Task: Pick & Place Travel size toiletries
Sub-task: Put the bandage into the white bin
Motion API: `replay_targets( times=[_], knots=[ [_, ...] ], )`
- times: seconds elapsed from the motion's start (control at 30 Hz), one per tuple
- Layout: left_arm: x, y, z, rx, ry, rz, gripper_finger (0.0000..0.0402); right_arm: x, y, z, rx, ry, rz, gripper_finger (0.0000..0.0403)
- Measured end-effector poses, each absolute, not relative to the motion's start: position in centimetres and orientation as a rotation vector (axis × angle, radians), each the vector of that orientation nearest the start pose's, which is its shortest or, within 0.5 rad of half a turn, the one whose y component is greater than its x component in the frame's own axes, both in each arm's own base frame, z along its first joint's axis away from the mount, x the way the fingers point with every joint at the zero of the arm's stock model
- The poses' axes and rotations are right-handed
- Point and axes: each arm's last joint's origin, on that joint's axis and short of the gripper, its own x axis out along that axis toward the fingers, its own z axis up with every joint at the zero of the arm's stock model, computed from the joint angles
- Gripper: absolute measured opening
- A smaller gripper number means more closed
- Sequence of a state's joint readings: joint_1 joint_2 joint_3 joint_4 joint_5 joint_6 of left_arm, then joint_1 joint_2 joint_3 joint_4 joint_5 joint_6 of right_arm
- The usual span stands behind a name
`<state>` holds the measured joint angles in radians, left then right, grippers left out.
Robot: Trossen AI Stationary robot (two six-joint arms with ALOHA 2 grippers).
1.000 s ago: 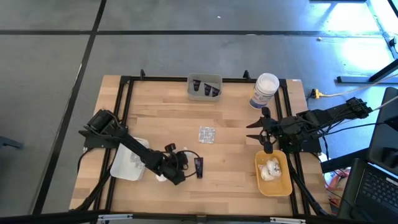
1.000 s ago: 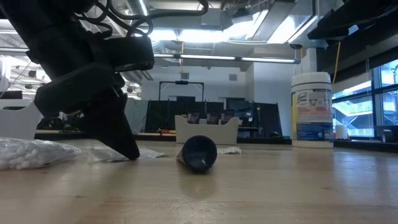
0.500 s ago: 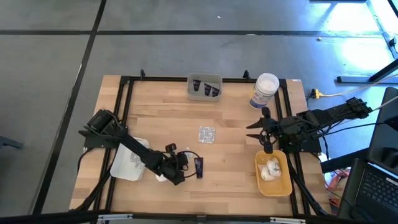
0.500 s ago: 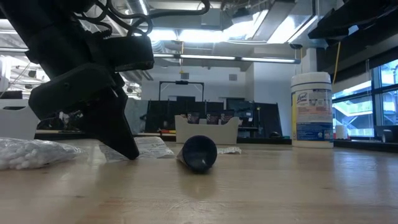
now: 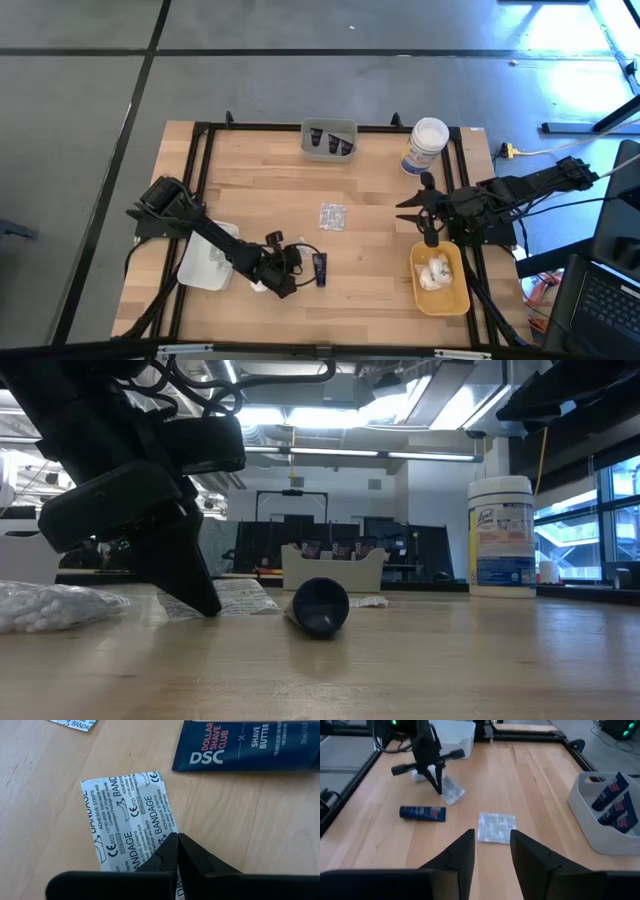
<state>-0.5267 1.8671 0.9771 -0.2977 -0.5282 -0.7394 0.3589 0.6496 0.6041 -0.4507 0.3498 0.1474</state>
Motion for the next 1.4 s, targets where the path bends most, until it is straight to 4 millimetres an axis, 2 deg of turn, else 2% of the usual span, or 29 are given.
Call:
replay_targets(
  times=[0.1,0.23,0.33,0.53,0.73,0.93,1.17,1.4],
  knots=[
    [29.5,-15.5,11.7,-0.055,0.944,0.354,0.0002,14.1,4.2,27.1,-0.005,0.407,-0.032,0.0121],
    [29.5,-15.5,11.7,-0.016,0.951,0.331,0.0002,15.9,4.3,28.1,0.093,0.265,-0.131,0.0116],
    [29.5,-15.5,11.8,0.023,0.955,0.307,0.0002,17.4,4.7,27.9,0.109,0.235,-0.121,0.0112],
    [30.0,-15.3,11.8,0.093,0.951,0.256,0.0002,20.5,5.8,25.3,0.049,0.353,-0.057,0.0105],
    [31.0,-13.8,11.9,0.114,0.950,0.235,0.0002,22.8,6.6,21.9,0.031,0.498,-0.080,0.0104],
    [32.1,-12.1,12.0,0.159,0.940,0.230,0.0002,23.8,6.6,20.1,0.088,0.543,-0.158,0.0117],
    [33.4,-10.8,12.3,0.194,0.893,0.143,0.0002,25.2,6.6,18.8,0.184,0.542,-0.164,0.0136],
    [34.6,-10.3,10.4,0.157,0.903,0.090,0.0002,26.3,6.7,16.5,0.195,0.595,-0.160,0.0154]
  ],
)
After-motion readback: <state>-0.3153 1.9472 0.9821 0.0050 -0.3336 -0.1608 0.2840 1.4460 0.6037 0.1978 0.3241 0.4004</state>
